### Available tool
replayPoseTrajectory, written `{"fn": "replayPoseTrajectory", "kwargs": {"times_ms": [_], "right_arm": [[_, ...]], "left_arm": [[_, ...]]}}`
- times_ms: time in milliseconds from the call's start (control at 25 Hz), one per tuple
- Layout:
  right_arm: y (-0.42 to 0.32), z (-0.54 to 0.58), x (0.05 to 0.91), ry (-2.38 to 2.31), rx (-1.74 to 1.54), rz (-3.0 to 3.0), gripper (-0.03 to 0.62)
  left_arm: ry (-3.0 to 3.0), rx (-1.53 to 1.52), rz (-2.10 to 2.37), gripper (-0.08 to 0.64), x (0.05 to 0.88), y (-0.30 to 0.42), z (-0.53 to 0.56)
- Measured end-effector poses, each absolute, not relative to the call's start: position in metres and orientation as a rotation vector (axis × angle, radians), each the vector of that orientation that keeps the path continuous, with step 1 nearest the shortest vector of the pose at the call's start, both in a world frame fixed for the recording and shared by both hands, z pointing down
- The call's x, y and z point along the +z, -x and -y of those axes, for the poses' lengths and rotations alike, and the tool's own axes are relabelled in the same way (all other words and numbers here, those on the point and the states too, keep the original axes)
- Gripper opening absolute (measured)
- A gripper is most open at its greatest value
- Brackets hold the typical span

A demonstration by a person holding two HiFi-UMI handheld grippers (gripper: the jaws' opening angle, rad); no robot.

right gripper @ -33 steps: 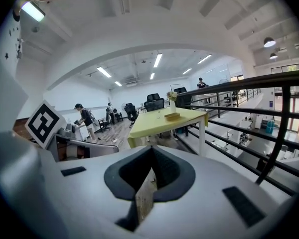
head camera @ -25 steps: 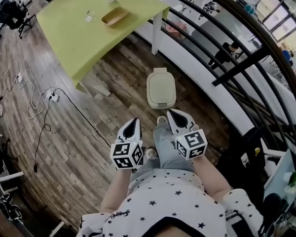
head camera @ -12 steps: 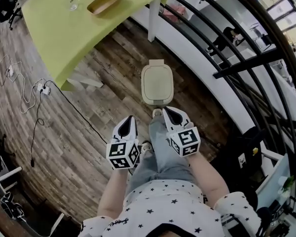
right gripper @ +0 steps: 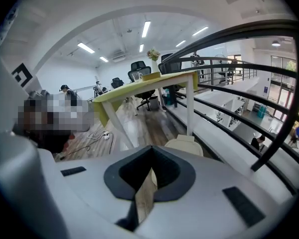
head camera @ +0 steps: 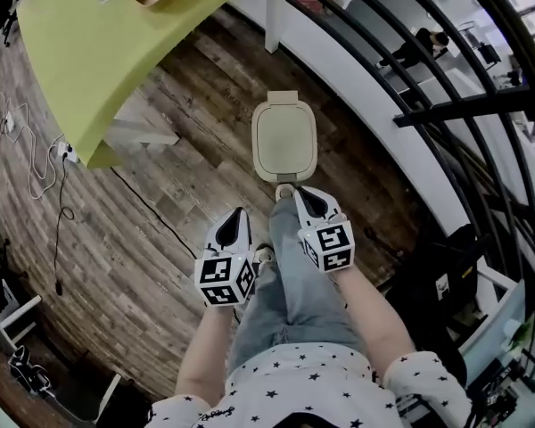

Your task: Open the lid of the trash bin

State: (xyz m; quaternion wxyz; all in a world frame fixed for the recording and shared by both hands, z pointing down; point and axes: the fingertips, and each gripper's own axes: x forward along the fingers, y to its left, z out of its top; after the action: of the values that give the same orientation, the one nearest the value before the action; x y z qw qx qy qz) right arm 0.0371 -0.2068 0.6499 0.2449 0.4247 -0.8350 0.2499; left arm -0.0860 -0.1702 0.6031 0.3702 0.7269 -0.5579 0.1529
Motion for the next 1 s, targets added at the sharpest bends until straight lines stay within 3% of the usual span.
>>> {"fn": "replayPoseTrajectory", "kwargs": {"times_ms": [1000], "right_arm": [[-0.038,0.211,0.863,-1.039,0.81,2.008,-0.006]], "left_arm": [[-1.763,0.448,1.389,0.012,0.713,0.092,0.19]]}}
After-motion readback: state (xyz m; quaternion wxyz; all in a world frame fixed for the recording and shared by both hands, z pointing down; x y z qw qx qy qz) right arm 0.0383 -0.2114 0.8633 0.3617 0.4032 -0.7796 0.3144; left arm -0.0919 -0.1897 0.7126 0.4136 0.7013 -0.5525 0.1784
